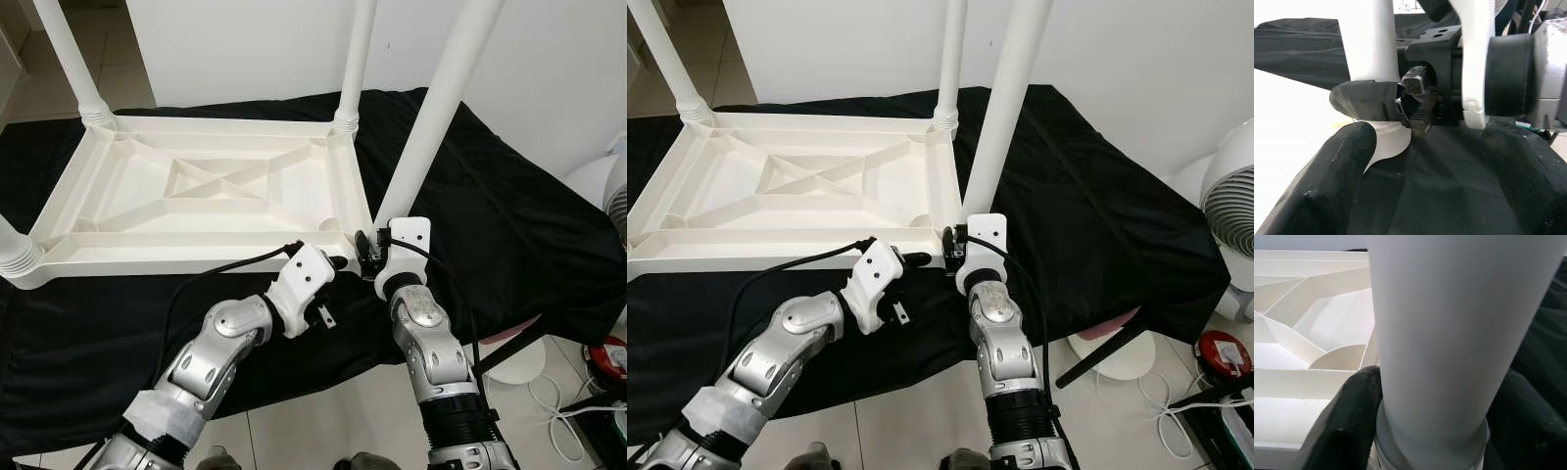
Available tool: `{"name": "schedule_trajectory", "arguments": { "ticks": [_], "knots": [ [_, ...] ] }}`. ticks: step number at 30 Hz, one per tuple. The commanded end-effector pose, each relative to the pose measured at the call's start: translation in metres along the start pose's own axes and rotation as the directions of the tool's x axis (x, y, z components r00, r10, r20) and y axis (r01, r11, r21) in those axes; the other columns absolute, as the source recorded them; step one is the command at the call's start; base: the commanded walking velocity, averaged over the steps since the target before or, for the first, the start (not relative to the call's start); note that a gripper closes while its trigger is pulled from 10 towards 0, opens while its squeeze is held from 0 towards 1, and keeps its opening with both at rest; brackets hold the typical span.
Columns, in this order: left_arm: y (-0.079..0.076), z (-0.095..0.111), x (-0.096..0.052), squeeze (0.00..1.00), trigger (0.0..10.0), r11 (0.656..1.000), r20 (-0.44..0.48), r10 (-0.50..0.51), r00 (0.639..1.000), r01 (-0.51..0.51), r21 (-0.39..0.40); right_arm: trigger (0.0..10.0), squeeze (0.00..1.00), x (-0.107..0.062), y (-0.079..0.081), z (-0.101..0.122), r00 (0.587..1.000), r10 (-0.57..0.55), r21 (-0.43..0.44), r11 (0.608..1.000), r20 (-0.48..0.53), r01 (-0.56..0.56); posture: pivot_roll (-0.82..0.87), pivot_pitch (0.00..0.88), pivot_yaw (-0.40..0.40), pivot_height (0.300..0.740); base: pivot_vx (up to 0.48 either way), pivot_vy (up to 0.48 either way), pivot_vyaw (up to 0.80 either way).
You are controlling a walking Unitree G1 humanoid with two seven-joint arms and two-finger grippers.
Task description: Building children table
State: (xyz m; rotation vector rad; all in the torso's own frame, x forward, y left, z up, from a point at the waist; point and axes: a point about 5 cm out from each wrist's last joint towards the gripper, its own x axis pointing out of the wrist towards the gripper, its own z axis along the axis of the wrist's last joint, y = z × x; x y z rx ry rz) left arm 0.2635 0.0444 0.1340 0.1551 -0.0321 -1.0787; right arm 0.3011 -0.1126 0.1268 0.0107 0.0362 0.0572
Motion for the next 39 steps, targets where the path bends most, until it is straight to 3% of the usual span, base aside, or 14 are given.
{"name": "schedule_trajectory", "arguments": {
  "ticks": [1, 2, 3, 7, 15, 16, 19, 21, 23, 32, 33, 35, 36, 39],
  "knots": [
    [-0.001, -0.001, 0.0, 0.0, 10.0, 0.999, -0.009, -0.039, 0.999, 0.04, 0.015, 10.0, 0.0, -0.008, 0.0, -0.01, 0.999, -0.04, 0.041, 0.998, -0.035, 0.041, -0.04, 0.0, -0.025, 0.74, 0.0, 0.0, 0.0],
    [0.0, -0.001, 0.0, 0.0, 10.0, 0.999, -0.008, -0.041, 0.999, 0.041, 0.018, 10.0, 0.98, -0.008, 0.0, -0.008, 0.999, -0.043, 0.046, 0.998, -0.033, 0.045, -0.04, 0.0, -0.022, 0.74, 0.0, 0.0, 0.0],
    [0.001, 0.0, 0.0, 0.0, 10.0, 0.999, -0.009, -0.043, 0.999, 0.043, 0.024, 10.0, 1.0, -0.009, -0.002, -0.006, 0.999, -0.04, 0.049, 0.998, -0.022, 0.041, -0.05, 0.0, -0.017, 0.74, 0.0, 0.0, 0.0],
    [0.003, 0.0, 0.0, 0.0, 10.0, 0.999, -0.012, -0.044, 0.999, 0.044, 0.029, 10.0, 1.0, -0.009, -0.004, -0.003, 1.0, -0.027, 0.047, 0.999, -0.003, 0.027, -0.06, 0.0, -0.015, 0.74, 0.0, 0.0, 0.0],
    [0.009, 0.001, 0.001, 0.0, 10.0, 0.998, -0.009, -0.043, 0.999, 0.043, 0.042, 10.0, 1.0, -0.01, -0.03, 0.001, 0.999, 0.026, 0.012, 1.0, 0.019, -0.026, -0.06, 0.0, -0.006, 0.74, 0.0, 0.0, 0.0],
    [0.01, 0.002, 0.001, 0.0, 10.0, 0.998, -0.007, -0.042, 0.999, 0.043, 0.044, 10.0, 0.0, -0.008, -0.035, 0.0, 0.996, 0.092, -0.018, 0.996, 0.007, -0.092, -0.05, 0.0, -0.001, 0.74, 0.0, 0.0, 0.0],
    [0.012, 0.002, 0.0, 0.0, 10.0, 0.998, -0.01, -0.044, 0.999, 0.044, 0.051, 10.0, 0.0, -0.005, -0.042, 0.001, 0.988, 0.157, -0.056, 0.986, 0.005, -0.156, -0.04, 0.0, 0.0, 0.74, 0.0, 0.0, 0.0],
    [0.016, 0.003, -0.004, 0.0, 10.0, 0.997, -0.018, -0.04, 0.999, 0.041, 0.06, 10.0, 0.0, 0.003, -0.052, 0.008, 0.955, 0.295, -0.168, 0.943, 0.023, -0.288, -0.02, 0.0, 0.003, 0.74, 0.0, 0.0, 0.0],
    [0.017, 0.003, -0.005, 0.0, 10.0, 0.997, -0.021, -0.037, 0.999, 0.039, 0.065, 10.0, 0.0, 0.006, -0.054, 0.01, 0.941, 0.337, -0.196, 0.925, 0.025, -0.326, -0.01, 0.0, 0.002, 0.74, 0.0, 0.0, 0.0],
    [0.02, 0.003, -0.01, 0.0, 10.0, 0.997, -0.026, -0.016, 1.0, 0.017, 0.074, 10.0, 0.0, 0.023, -0.049, 0.009, 0.854, 0.518, -0.225, 0.828, -0.046, -0.514, 0.03, 0.0, -0.02, 0.74, 0.0, 0.0, 0.0],
    [0.02, 0.003, -0.01, 0.0, 10.0, 0.997, -0.024, -0.009, 1.0, 0.011, 0.073, 4.3, 0.0, 0.026, -0.047, 0.008, 0.83, 0.553, -0.234, 0.8, -0.072, -0.553, 0.03, 0.0, -0.022, 0.74, 0.0, 0.0, 0.0],
    [0.02, 0.003, -0.01, 0.0, 10.0, 0.997, -0.022, -0.005, 1.0, 0.007, 0.072, 4.3, 0.0, 0.027, -0.046, 0.006, 0.815, 0.573, -0.24, 0.782, -0.088, -0.576, 0.03, 0.0, -0.022, 0.74, 0.0, 0.0, 0.0],
    [0.02, 0.003, -0.01, 0.0, 10.0, 0.998, -0.02, -0.002, 1.0, 0.004, 0.069, 0.0, 0.0, 0.029, -0.046, 0.006, 0.806, 0.584, -0.243, 0.771, -0.098, -0.589, 0.03, 0.0, -0.025, 0.74, 0.0, 0.0, 0.0],
    [0.019, 0.003, -0.009, 0.0, 10.0, 0.998, -0.019, -0.001, 1.0, 0.002, 0.069, 0.0, 0.0, 0.032, -0.047, 0.006, 0.782, 0.613, -0.238, 0.748, -0.109, -0.619, 0.04, 0.0, -0.037, 0.74, 0.0, 0.0, 0.0]
  ]
}}
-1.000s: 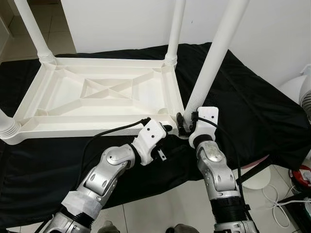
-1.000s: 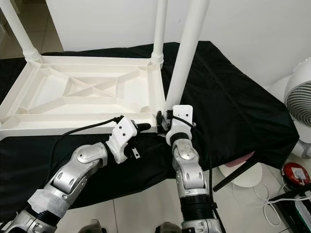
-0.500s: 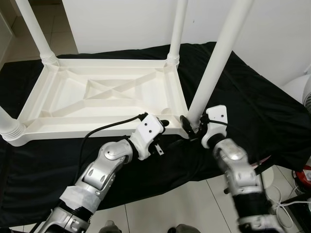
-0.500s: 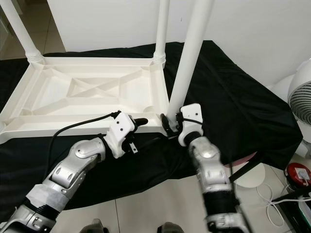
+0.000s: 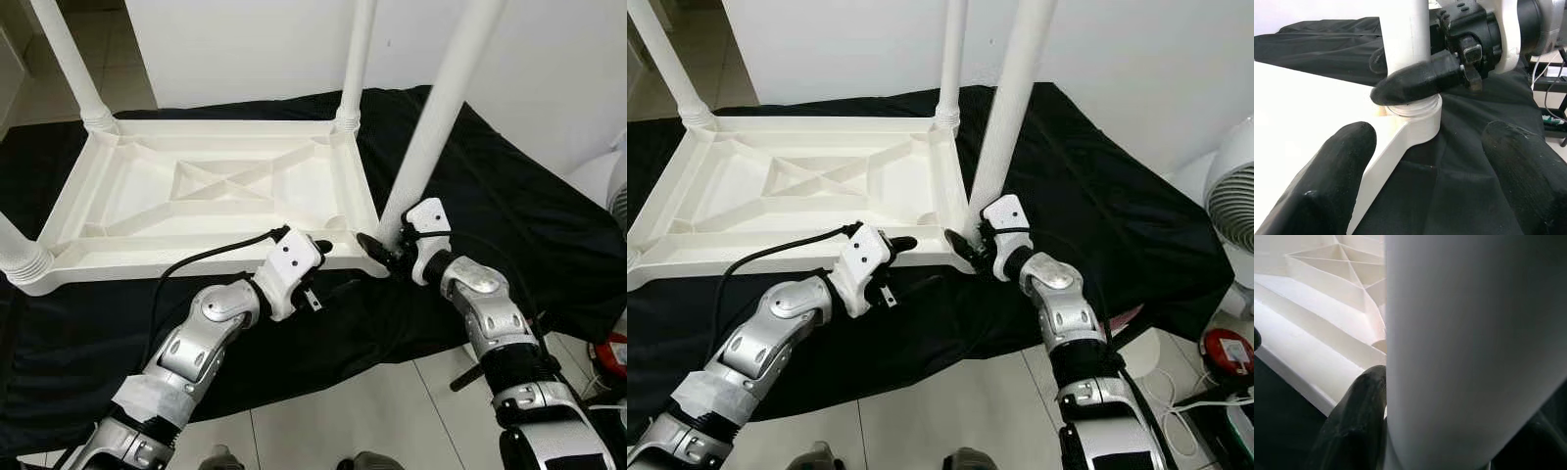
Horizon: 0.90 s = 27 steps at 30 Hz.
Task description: Building children table
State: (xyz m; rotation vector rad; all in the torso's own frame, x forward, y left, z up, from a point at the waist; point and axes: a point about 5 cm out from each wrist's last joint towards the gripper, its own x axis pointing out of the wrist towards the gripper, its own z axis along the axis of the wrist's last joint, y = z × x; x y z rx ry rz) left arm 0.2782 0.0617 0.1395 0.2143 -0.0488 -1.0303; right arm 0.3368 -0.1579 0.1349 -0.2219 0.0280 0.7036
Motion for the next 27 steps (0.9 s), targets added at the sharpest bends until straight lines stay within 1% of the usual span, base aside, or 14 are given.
{"name": "schedule_trajectory", "arguments": {
  "ticks": [1, 6, 7, 14, 15, 16, 17, 19, 22, 23, 24, 25, 27],
  "knots": [
    [-0.002, 0.001, -0.001, 0.0, 10.0, 0.999, 0.004, -0.043, 0.999, 0.043, 0.013, 0.0, 0.0, 0.001, 0.0, -0.004, 0.999, 0.045, -0.015, 0.999, -0.025, -0.045, 0.04, 0.0, -0.04, 0.74, 0.0, 0.0, 0.0],
    [-0.002, 0.002, 0.0, 0.0, 10.0, 0.999, 0.007, -0.037, 0.999, 0.037, 0.013, 0.0, 0.0, 0.001, -0.002, -0.005, 0.998, 0.059, -0.015, 0.998, -0.028, -0.06, 0.04, 0.0, -0.045, 0.74, 0.0, 0.0, 0.0],
    [-0.003, 0.002, 0.0, 0.0, 10.0, 0.999, 0.008, -0.035, 0.999, 0.035, 0.008, 0.0, 0.0, -0.001, -0.002, -0.009, 0.996, 0.078, -0.012, 0.997, -0.033, -0.079, 0.04, 0.0, -0.043, 0.74, 0.0, 0.0, 0.0],
    [-0.005, 0.0, -0.001, 0.0, 10.0, 0.999, 0.003, -0.039, 0.999, 0.039, 0.005, 0.0, 0.0, -0.003, -0.003, -0.013, 0.995, 0.092, -0.004, 0.996, -0.029, -0.092, 0.04, 0.0, -0.043, 0.74, 0.0, 0.0, 0.0],
    [-0.004, 0.0, -0.001, 0.0, 10.0, 0.999, 0.002, -0.04, 0.999, 0.04, 0.005, 0.3, 0.0, -0.004, -0.004, -0.014, 0.996, 0.079, 0.0, 0.997, -0.028, -0.079, 0.03, 0.0, -0.042, 0.74, 0.0, 0.0, 0.0],
    [-0.004, 0.0, -0.001, 0.0, 10.0, 0.999, 0.002, -0.04, 0.999, 0.04, 0.005, 0.3, 0.0, -0.004, -0.004, -0.014, 0.996, 0.079, 0.0, 0.997, -0.028, -0.079, 0.03, 0.0, -0.042, 0.74, 0.0, 0.0, 0.0],
    [-0.004, 0.0, -0.001, 0.0, 10.0, 0.999, 0.003, -0.042, 0.999, 0.042, 0.006, 10.0, 0.0, -0.005, -0.004, -0.014, 0.998, 0.058, 0.01, 0.998, -0.024, -0.057, 0.03, 0.0, -0.042, 0.74, 0.0, 0.0, 0.0],
    [-0.004, 0.001, 0.0, 0.0, 10.0, 0.999, 0.004, -0.043, 0.999, 0.043, 0.008, 10.0, 0.0, -0.005, -0.007, -0.014, 0.999, -0.009, 0.015, 1.0, -0.034, 0.009, 0.03, 0.0, -0.044, 0.74, 0.0, 0.0, 0.0],
    [-0.004, 0.001, 0.0, 0.0, 10.0, 0.999, 0.005, -0.043, 0.999, 0.043, 0.009, 10.0, 0.0, -0.005, -0.008, -0.015, 0.999, -0.036, 0.021, 0.999, -0.034, 0.036, 0.03, 0.0, -0.044, 0.74, 0.0, 0.0, 0.0],
    [-0.004, 0.001, 0.001, 0.0, 10.0, 0.999, 0.007, -0.045, 0.999, 0.045, 0.009, 10.0, 0.0, -0.003, -0.008, -0.012, 0.989, -0.146, 0.039, 0.989, 0.004, 0.146, 0.03, 0.0, -0.046, 0.74, 0.0, 0.0, 0.0],
    [-0.004, 0.001, 0.001, 0.0, 10.0, 0.999, 0.008, -0.046, 0.999, 0.046, 0.009, 10.0, 0.0, -0.003, -0.006, -0.011, 0.985, -0.172, 0.049, 0.984, 0.017, 0.171, 0.03, 0.0, -0.046, 0.74, 0.0, 0.0, 0.0],
    [-0.004, 0.001, 0.001, 0.0, 10.0, 0.999, 0.008, -0.046, 0.999, 0.046, 0.009, 10.0, 0.0, -0.003, -0.006, -0.011, 0.985, -0.172, 0.049, 0.984, 0.017, 0.171, 0.03, 0.0, -0.046, 0.74, 0.0, 0.0, 0.0],
    [-0.004, 0.001, 0.0, 0.0, 10.0, 0.999, 0.006, -0.047, 0.999, 0.047, 0.011, 10.0, 0.0, -0.002, -0.002, -0.01, 0.972, -0.235, 0.071, 0.97, 0.026, 0.233, 0.03, 0.0, -0.048, 0.74, 0.0, 0.0, 0.0]
  ]
}}
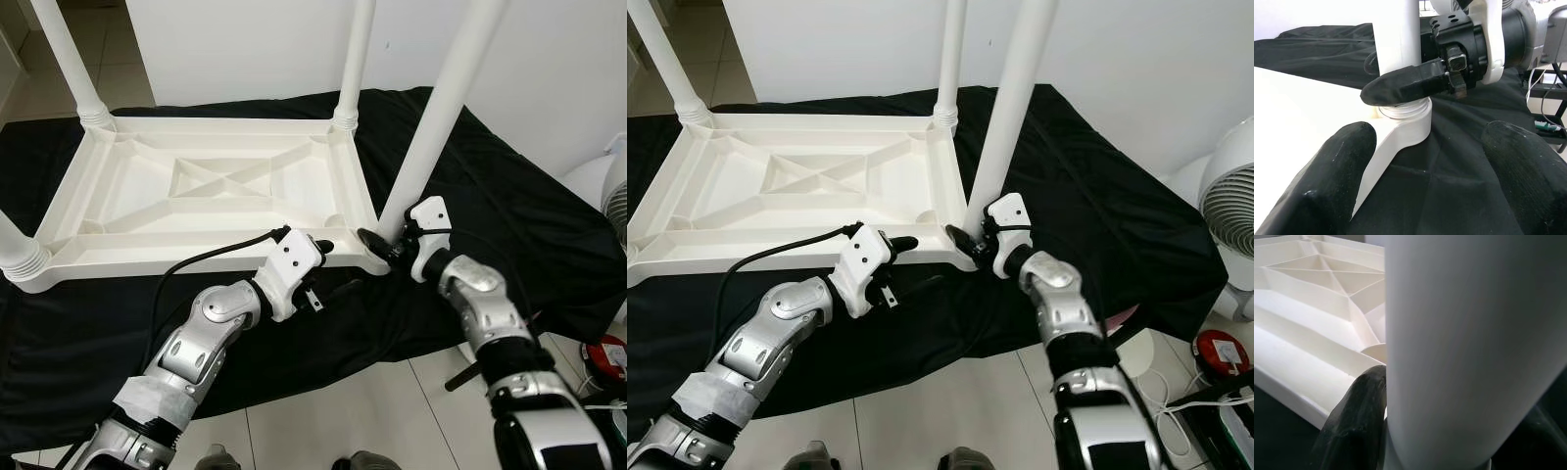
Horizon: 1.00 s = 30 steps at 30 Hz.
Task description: Building children table
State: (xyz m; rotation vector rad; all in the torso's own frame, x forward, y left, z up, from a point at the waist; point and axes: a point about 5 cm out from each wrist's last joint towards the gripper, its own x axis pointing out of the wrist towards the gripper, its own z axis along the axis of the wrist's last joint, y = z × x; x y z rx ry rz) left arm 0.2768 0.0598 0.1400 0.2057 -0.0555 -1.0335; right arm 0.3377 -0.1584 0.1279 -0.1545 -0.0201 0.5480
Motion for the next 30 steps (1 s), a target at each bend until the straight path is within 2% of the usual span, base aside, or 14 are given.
{"name": "schedule_trajectory", "arguments": {
  "ticks": [1, 7, 9, 10, 11, 12, 14, 15, 16, 20, 21, 23, 24, 30],
  "knots": [
    [-0.002, 0.0, 0.0, 0.0, 10.0, 0.999, -0.004, -0.044, 0.999, 0.045, 0.015, 10.0, 0.0, -0.003, -0.003, -0.003, 0.997, -0.077, 0.012, 0.997, -0.016, 0.077, 0.03, 0.0, -0.048, 0.74, 0.0, 0.0, 0.0],
    [0.0, 0.0, -0.001, 0.0, 10.0, 0.999, -0.006, -0.041, 0.999, 0.041, 0.021, 10.0, 0.0, -0.002, 0.008, -0.006, 0.966, -0.254, 0.072, 0.964, -0.048, 0.257, 0.03, 0.0, -0.047, 0.74, 0.0, 0.0, 0.0],
    [0.001, 0.001, 0.0, 0.0, 10.0, 0.999, -0.005, -0.043, 0.999, 0.043, 0.026, 10.0, 0.0, -0.001, 0.017, -0.005, 0.922, -0.381, 0.07, 0.92, -0.067, 0.386, 0.03, 0.0, -0.046, 0.74, 0.0, 0.0, 0.0],
    [0.001, 0.001, 0.0, 0.0, 10.0, 0.999, -0.005, -0.043, 0.999, 0.043, 0.026, 10.0, 0.0, -0.001, 0.017, -0.005, 0.922, -0.381, 0.07, 0.92, -0.067, 0.386, 0.03, 0.0, -0.046, 0.74, 0.0, 0.0, 0.0],
    [0.001, 0.001, 0.001, 0.0, 10.0, 0.999, -0.005, -0.046, 0.999, 0.046, 0.028, 10.0, 0.0, 0.001, 0.027, -0.004, 0.894, -0.439, 0.067, 0.893, -0.084, 0.445, 0.04, 0.0, -0.049, 0.74, 0.0, 0.0, 0.0],
    [0.001, 0.001, 0.001, 0.0, 10.0, 0.999, -0.005, -0.046, 0.999, 0.046, 0.028, 10.0, 0.0, 0.001, 0.027, -0.004, 0.894, -0.439, 0.067, 0.893, -0.084, 0.445, 0.04, 0.0, -0.049, 0.74, 0.0, 0.0, 0.0],
    [0.0, 0.001, 0.001, 0.0, 10.0, 0.998, -0.004, -0.05, 0.999, 0.05, 0.029, 10.0, 0.0, 0.006, 0.051, 0.001, 0.868, -0.485, 0.136, 0.858, -0.105, 0.495, 0.04, 0.0, -0.05, 0.74, 0.0, 0.0, 0.0],
    [0.0, 0.001, 0.001, 0.0, 10.0, 0.998, -0.004, -0.05, 0.999, 0.05, 0.029, 10.0, 0.0, 0.006, 0.051, 0.001, 0.868, -0.485, 0.136, 0.858, -0.105, 0.495, 0.04, 0.0, -0.05, 0.74, 0.0, 0.0, 0.0],
    [0.0, 0.001, 0.001, 0.0, 10.0, 0.998, -0.004, -0.05, 0.999, 0.051, 0.029, 10.0, 0.0, 0.009, 0.06, 0.005, 0.877, -0.472, 0.142, 0.865, -0.094, 0.481, 0.04, 0.0, -0.05, 0.74, 0.0, 0.0, 0.0],
    [-0.001, 0.001, 0.0, 0.0, 10.0, 0.998, -0.005, -0.052, 0.999, 0.052, 0.026, 10.0, 0.0, 0.008, 0.062, 0.008, 0.892, -0.445, 0.154, 0.878, -0.083, 0.452, 0.04, 0.0, -0.049, 0.74, 0.0, 0.0, 0.0],
    [-0.002, 0.0, -0.001, 0.0, 10.0, 0.998, -0.007, -0.054, 0.998, 0.055, 0.026, 10.0, 0.27, 0.007, 0.061, 0.008, 0.894, -0.44, 0.154, 0.881, -0.081, 0.447, 0.04, 0.0, -0.049, 0.74, 0.0, 0.0, 0.0],
    [-0.002, 0.0, -0.001, 0.0, 10.0, 0.998, -0.009, -0.056, 0.998, 0.057, 0.026, 10.0, 0.27, 0.005, 0.06, 0.009, 0.894, -0.44, 0.154, 0.881, -0.08, 0.447, 0.04, 0.0, -0.049, 0.74, 0.0, 0.0, 0.0],
    [-0.003, -0.001, -0.001, 0.0, 10.0, 0.998, -0.01, -0.057, 0.998, 0.057, 0.026, 10.0, 1.0, 0.005, 0.06, 0.01, 0.897, -0.436, 0.154, 0.884, -0.073, 0.442, 0.04, 0.0, -0.053, 0.74, 0.0, 0.0, 0.0],
    [-0.003, -0.001, -0.003, 0.0, 10.0, 0.999, -0.009, -0.048, 0.999, 0.049, 0.021, 10.0, 1.0, 0.0, 0.055, 0.017, 0.907, -0.42, 0.177, 0.89, -0.035, 0.419, 0.04, 0.0, -0.056, 0.74, 0.0, 0.0, 0.0]
  ]
}}
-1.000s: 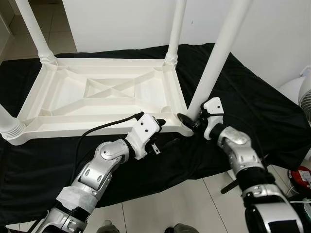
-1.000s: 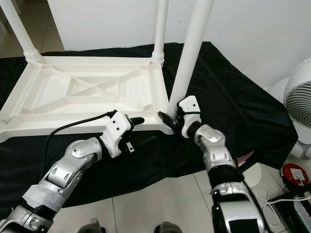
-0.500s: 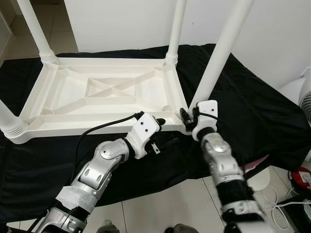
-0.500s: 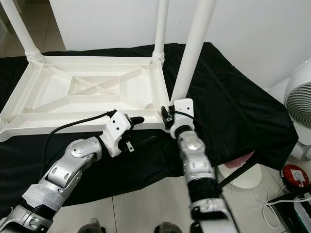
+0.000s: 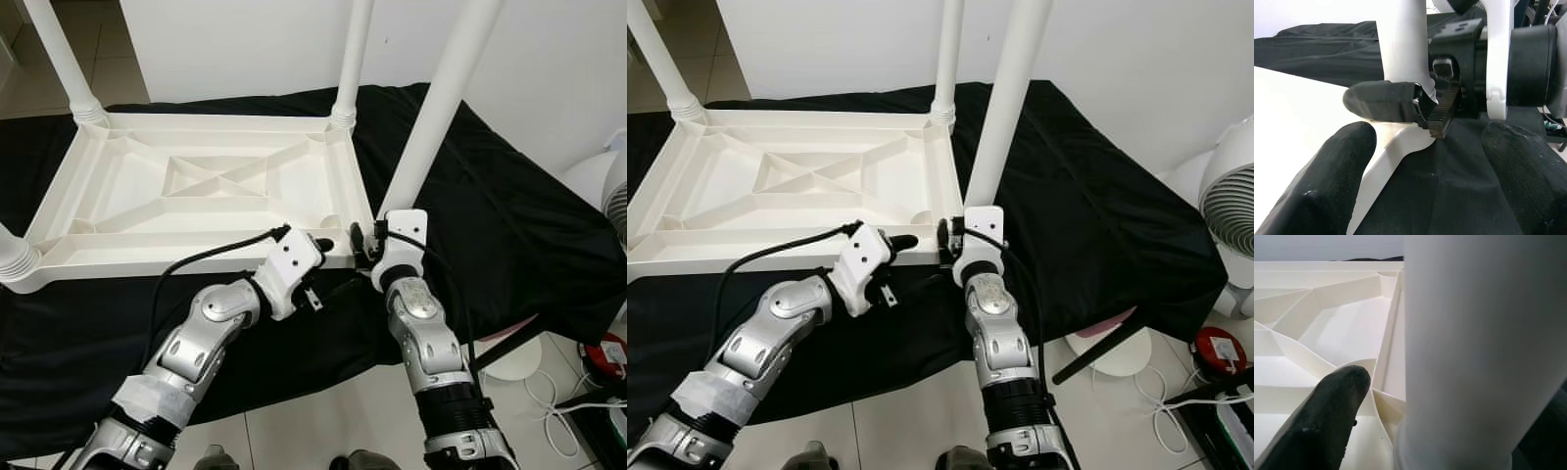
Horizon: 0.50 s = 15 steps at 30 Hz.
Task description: Building children table
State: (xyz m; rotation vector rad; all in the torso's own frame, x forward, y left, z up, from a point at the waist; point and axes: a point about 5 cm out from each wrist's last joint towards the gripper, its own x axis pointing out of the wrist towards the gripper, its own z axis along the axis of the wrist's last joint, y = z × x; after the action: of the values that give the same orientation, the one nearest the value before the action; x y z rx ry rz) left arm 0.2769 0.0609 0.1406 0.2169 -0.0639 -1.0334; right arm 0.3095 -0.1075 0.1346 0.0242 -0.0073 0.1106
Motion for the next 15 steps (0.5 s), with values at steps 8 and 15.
{"name": "schedule_trajectory", "arguments": {
  "ticks": [8, 15],
  "knots": [
    [-0.004, -0.002, -0.003, 0.0, 10.0, 0.999, -0.014, -0.044, 0.999, 0.045, 0.004, 10.0, 0.0, -0.001, -0.034, 0.001, 0.988, 0.147, -0.014, 0.989, -0.038, -0.148, 0.04, 0.0, -0.056, 0.74, 0.0, 0.0, 0.0],
    [-0.001, -0.001, -0.003, 0.0, 10.0, 0.999, -0.017, -0.042, 0.999, 0.042, 0.009, 10.0, 0.0, 0.001, -0.055, -0.001, 0.953, 0.296, -0.186, 0.934, -0.07, -0.304, 0.04, 0.0, -0.046, 0.74, 0.0, 0.0, 0.0]
  ]
}}
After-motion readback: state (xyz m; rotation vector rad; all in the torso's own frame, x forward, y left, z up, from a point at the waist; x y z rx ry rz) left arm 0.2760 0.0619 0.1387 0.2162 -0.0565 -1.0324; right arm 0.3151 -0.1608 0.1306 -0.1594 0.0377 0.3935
